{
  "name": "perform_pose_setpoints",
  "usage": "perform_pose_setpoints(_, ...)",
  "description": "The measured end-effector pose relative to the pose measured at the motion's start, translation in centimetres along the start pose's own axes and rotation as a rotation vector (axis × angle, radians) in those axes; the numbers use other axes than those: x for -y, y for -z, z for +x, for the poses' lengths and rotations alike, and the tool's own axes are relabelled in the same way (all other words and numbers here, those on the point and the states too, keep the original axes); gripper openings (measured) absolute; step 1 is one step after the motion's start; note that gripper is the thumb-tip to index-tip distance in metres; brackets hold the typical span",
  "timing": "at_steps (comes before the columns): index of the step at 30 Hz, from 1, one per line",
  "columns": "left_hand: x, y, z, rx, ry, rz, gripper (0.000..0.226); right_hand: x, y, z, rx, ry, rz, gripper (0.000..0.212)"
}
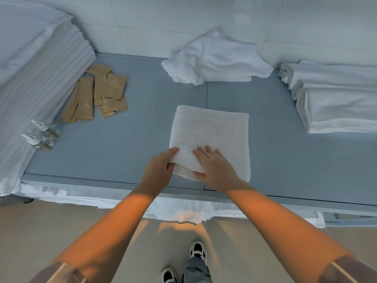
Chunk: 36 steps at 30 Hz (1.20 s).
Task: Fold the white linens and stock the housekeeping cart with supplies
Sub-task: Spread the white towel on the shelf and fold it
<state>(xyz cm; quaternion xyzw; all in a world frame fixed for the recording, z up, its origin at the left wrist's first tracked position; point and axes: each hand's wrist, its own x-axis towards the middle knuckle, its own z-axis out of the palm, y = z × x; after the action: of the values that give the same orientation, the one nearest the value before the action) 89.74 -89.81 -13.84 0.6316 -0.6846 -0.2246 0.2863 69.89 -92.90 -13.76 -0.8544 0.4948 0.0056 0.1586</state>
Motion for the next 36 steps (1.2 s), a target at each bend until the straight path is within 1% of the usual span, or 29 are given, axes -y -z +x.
perform_pose_setpoints(1, -0.1, 0.1, 0.2, -0.005, -0.001, 0.004, 0.037, 0.3, 0.0, 0.1, 0.0, -0.01, -0.028, 0.063)
perform_pose_setpoints(3, -0.3, 0.0, 0.4, -0.005, 0.005, 0.015, 0.036, 0.4, 0.3, 0.5, -0.042, -0.046, -0.027, 0.052)
perform_pose_setpoints(5, -0.6, -0.7, 0.3, 0.014, -0.005, 0.071, 0.04, 0.3, 1.5, 0.9, -0.098, -0.105, 0.085, 0.037)
perform_pose_setpoints(7, -0.9, -1.7, 0.3, 0.029, 0.037, 0.131, 0.051, -0.1, 2.5, 1.3, -0.088, -0.114, 0.182, 0.027)
perform_pose_setpoints(8, -1.1, -2.2, 0.5, 0.021, 0.084, 0.142, 0.054, -0.3, 2.9, 1.4, -0.061, -0.106, 0.202, 0.026)
perform_pose_setpoints(10, -1.4, -2.8, 1.0, -0.014, 0.168, 0.123, 0.049, -0.4, 3.5, 1.6, -0.009, -0.087, 0.229, 0.029)
perform_pose_setpoints(12, -1.4, -2.9, 1.3, -0.003, 0.212, 0.068, 0.051, -0.4, 3.4, 1.6, 0.044, -0.067, 0.187, 0.04)
perform_pose_setpoints(13, -1.2, -2.7, 1.3, 0.019, 0.203, 0.048, 0.056, -0.4, 3.1, 1.5, 0.084, -0.058, 0.14, 0.049)
perform_pose_setpoints(15, -0.4, -2.1, 0.9, 0.072, 0.102, 0.071, 0.065, -0.3, 2.1, 0.9, 0.153, -0.043, 0.035, 0.07)
perform_pose_setpoints(16, 0.1, -1.8, 0.6, 0.099, 0.029, 0.113, 0.07, -0.3, 1.6, 0.6, 0.165, -0.034, -0.02, 0.078)
perform_pose_setpoints(18, 1.3, -1.5, -0.2, 0.168, -0.097, 0.217, 0.077, -0.5, 0.7, -0.1, 0.152, -0.024, -0.112, 0.088)
perform_pose_setpoints(20, 1.8, -1.5, -1.0, 0.246, -0.112, 0.313, 0.083, -0.7, -0.1, -0.5, 0.133, -0.007, -0.18, 0.09)
perform_pose_setpoints(22, 1.6, -1.5, -1.6, 0.274, -0.108, 0.373, 0.085, -0.9, -0.4, -0.9, 0.137, 0.016, -0.221, 0.091)
perform_pose_setpoints(23, 1.5, -1.4, -1.7, 0.289, -0.134, 0.419, 0.084, -1.1, -0.5, -1.1, 0.149, 0.039, -0.233, 0.093)
perform_pose_setpoints(25, 1.4, -0.9, -2.1, 0.344, -0.206, 0.524, 0.078, -1.7, -0.3, -1.5, 0.229, 0.076, -0.217, 0.092)
perform_pose_setpoints(27, 1.3, 0.4, -2.4, 0.358, -0.261, 0.485, 0.067, -1.8, 0.3, -1.4, 0.321, 0.064, -0.11, 0.077)
perform_pose_setpoints(28, 1.0, 0.9, -2.4, 0.335, -0.27, 0.398, 0.062, -1.6, 0.6, -1.1, 0.35, 0.042, -0.016, 0.067)
perform_pose_setpoints(29, 0.5, 1.2, -2.2, 0.291, -0.283, 0.311, 0.058, -1.4, 0.8, -0.9, 0.332, 0.017, 0.085, 0.059)
perform_pose_setpoints(30, -0.1, 1.1, -1.6, 0.214, -0.285, 0.244, 0.053, -1.1, 0.9, -0.6, 0.244, -0.009, 0.169, 0.051)
perform_pose_setpoints(31, -0.7, 0.7, -0.8, 0.129, -0.254, 0.198, 0.047, -0.8, 0.9, -0.4, 0.094, -0.024, 0.21, 0.044)
perform_pose_setpoints(32, -1.1, -0.1, 0.3, 0.073, -0.205, 0.184, 0.039, -0.5, 0.7, -0.3, -0.071, -0.032, 0.199, 0.038)
perform_pose_setpoints(33, -1.5, -1.0, 1.2, 0.071, -0.146, 0.203, 0.037, -0.3, 0.4, -0.1, -0.187, -0.034, 0.15, 0.035)
perform_pose_setpoints(34, -1.7, -2.1, 1.9, 0.105, -0.087, 0.244, 0.042, -0.2, -0.1, 0.2, -0.24, -0.033, 0.094, 0.035)
perform_pose_setpoints(36, -1.2, -3.9, 2.5, 0.167, -0.012, 0.39, 0.054, -0.4, -1.4, 0.4, -0.218, -0.043, -0.019, 0.044)
